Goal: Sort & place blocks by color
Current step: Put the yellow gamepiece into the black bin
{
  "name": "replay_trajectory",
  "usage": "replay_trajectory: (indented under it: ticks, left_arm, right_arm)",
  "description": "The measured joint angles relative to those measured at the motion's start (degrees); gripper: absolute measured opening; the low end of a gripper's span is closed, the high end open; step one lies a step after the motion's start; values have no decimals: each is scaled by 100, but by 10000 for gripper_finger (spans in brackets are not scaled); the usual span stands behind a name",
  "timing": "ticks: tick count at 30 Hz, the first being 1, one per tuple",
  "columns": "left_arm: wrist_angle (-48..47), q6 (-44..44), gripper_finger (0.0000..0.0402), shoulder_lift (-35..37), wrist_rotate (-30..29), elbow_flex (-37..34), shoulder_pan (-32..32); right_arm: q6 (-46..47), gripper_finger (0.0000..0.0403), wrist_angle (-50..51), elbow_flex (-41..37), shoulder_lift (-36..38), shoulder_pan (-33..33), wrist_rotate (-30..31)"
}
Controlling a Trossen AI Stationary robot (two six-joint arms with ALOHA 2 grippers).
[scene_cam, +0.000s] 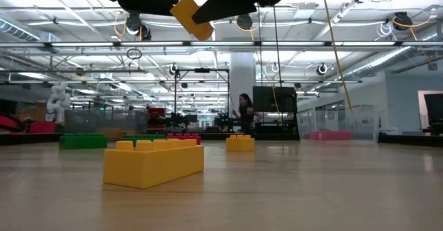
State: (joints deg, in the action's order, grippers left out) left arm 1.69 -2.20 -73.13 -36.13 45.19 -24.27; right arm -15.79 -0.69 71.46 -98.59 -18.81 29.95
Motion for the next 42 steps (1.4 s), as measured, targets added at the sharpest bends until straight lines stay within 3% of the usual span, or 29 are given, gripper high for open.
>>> replay_trajectory:
  ticks: [7,16,22,30,33,37,42]
  left_arm:
    - [47,-168,310,2,456,0,14]
    - [254,-429,297,-500,495,13,268]
    - [275,-405,217,-560,485,13,367]
    - [290,-309,24,-519,522,11,428]
    - [319,-284,18,-519,526,11,428]
    - [216,-308,13,-519,381,7,450]
    - [-219,-564,13,-319,15,2,477]
  right_arm:
    - [-7,121,-177,-2,-4,-2,-187]
    - [-10,121,-278,-17,-26,10,-317]
    - [34,121,-270,-15,-28,15,-304]
    - [163,143,-275,-9,-24,22,-241]
    - [162,155,-278,-7,-22,20,-190]
    - [137,167,-146,-6,-19,0,331]
    - [466,179,636,-4,28,-79,726]
